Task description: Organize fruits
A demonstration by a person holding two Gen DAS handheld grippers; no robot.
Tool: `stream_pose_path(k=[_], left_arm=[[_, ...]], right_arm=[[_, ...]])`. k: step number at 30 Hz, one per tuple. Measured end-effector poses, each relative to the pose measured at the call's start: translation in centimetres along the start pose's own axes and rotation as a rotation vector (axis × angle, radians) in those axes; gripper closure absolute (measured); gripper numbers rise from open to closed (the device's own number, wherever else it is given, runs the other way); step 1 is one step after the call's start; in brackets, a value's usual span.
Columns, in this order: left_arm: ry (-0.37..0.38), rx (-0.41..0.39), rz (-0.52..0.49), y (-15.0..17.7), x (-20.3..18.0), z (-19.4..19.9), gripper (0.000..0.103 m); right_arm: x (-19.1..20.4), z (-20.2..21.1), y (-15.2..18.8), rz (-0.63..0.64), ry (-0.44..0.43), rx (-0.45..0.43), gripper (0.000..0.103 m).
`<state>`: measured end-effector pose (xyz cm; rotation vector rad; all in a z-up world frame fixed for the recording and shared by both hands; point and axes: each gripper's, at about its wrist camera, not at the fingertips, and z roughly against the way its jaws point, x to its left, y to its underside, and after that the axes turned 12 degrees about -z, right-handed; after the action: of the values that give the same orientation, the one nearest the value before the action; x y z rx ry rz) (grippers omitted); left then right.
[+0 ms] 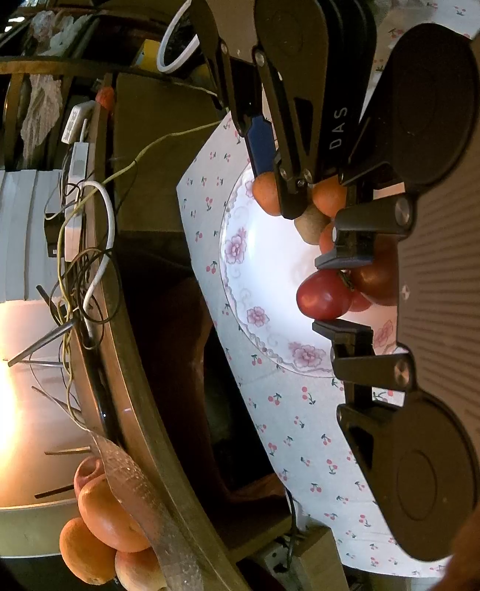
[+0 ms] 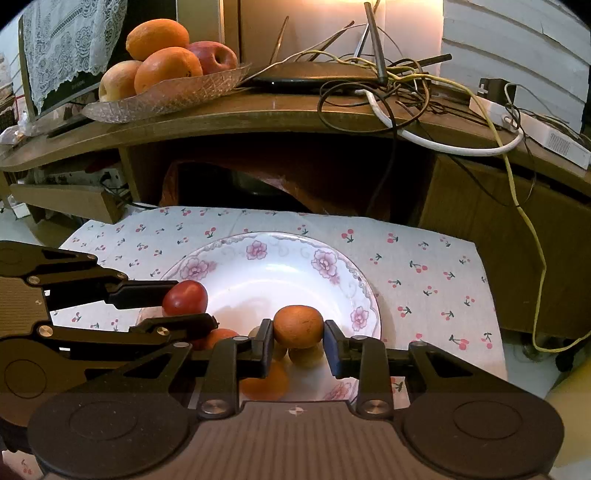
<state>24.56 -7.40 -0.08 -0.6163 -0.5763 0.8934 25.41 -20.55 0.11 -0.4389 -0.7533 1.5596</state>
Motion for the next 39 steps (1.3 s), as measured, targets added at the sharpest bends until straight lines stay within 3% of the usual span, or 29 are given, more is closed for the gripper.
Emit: stream_pose_path(k=[25, 39], left_arm=[[-0.036, -0.024, 0.048, -0.1, 0.1, 3.6, 0.062], [-0.055, -0.012, 0.094, 2.0, -1.8, 8.5, 0.053]], right_arm=[[0.0, 2.9, -0.2, -0.028, -0.017, -0.06, 0.067], [1.0, 7.9, 3.0, -0.071, -0.002, -0.058, 0.063]])
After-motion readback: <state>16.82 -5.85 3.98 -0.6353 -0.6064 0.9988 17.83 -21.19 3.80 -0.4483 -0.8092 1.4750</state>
